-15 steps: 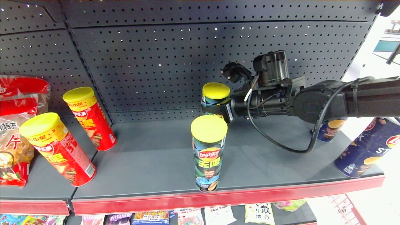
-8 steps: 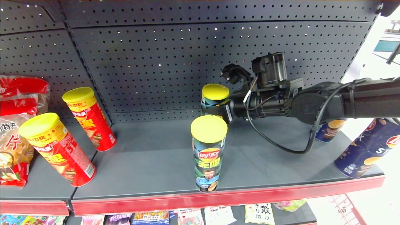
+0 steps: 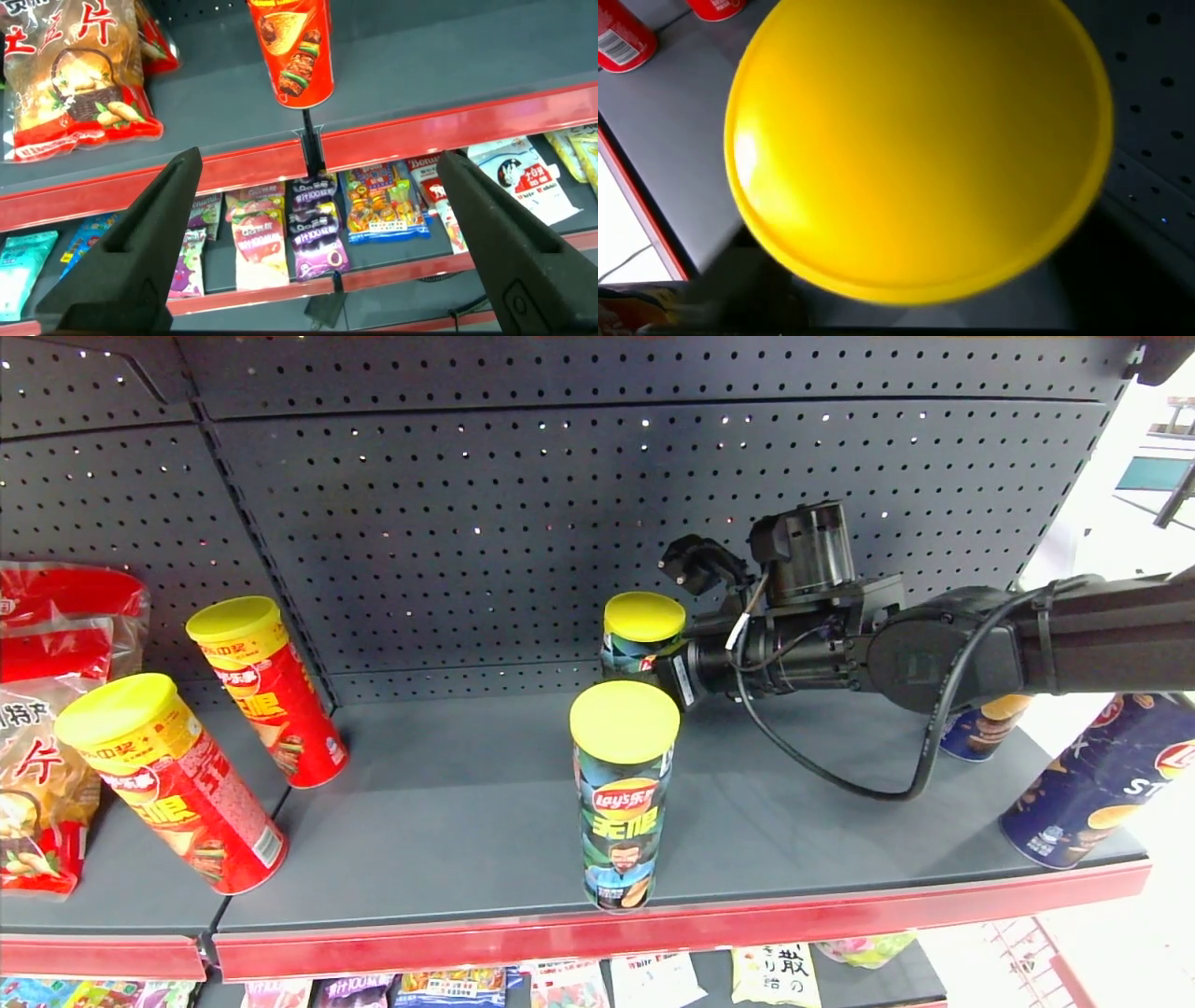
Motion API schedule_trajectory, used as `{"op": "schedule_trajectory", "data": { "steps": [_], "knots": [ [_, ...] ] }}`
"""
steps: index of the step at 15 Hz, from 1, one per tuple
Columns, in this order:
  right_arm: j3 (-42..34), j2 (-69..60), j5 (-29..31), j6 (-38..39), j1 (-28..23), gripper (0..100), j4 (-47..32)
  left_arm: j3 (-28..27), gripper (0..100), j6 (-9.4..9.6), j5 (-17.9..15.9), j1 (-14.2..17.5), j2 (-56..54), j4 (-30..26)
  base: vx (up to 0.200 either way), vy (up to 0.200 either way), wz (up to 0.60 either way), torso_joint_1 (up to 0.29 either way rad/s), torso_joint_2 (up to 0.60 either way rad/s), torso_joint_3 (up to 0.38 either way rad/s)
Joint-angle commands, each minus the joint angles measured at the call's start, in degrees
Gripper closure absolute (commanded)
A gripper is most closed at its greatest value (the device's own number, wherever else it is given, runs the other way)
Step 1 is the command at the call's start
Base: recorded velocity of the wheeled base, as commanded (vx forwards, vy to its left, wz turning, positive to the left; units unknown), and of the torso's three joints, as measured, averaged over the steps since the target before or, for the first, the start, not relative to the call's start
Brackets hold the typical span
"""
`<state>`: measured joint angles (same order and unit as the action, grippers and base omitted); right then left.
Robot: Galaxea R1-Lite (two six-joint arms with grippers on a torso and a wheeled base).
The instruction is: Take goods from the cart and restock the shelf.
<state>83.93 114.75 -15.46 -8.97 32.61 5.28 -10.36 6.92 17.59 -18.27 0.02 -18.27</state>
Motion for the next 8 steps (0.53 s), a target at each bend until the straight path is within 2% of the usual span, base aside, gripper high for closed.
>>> {"op": "schedule_trajectory", "data": {
  "steps": [1,4,8],
  "knots": [
    [-0.1,-0.4,0.0,0.0,0.0,0,0.0,0.0,0,-0.07,0.0,0.0,0.0,0.0,0.000,0.000,0.00,0.000,0.00,0.000],
    [-0.8,-2.3,0.1,0.1,-0.2,0,-0.1,0.0,0,-0.24,0.0,0.0,0.0,0.0,0.000,0.000,0.00,0.000,0.00,0.000],
    [-7.1,-8.0,0.6,0.9,-0.3,0,0.0,0.0,0,-0.33,-0.3,0.0,0.0,0.0,0.000,0.000,0.00,0.000,0.00,0.000]
  ]
}}
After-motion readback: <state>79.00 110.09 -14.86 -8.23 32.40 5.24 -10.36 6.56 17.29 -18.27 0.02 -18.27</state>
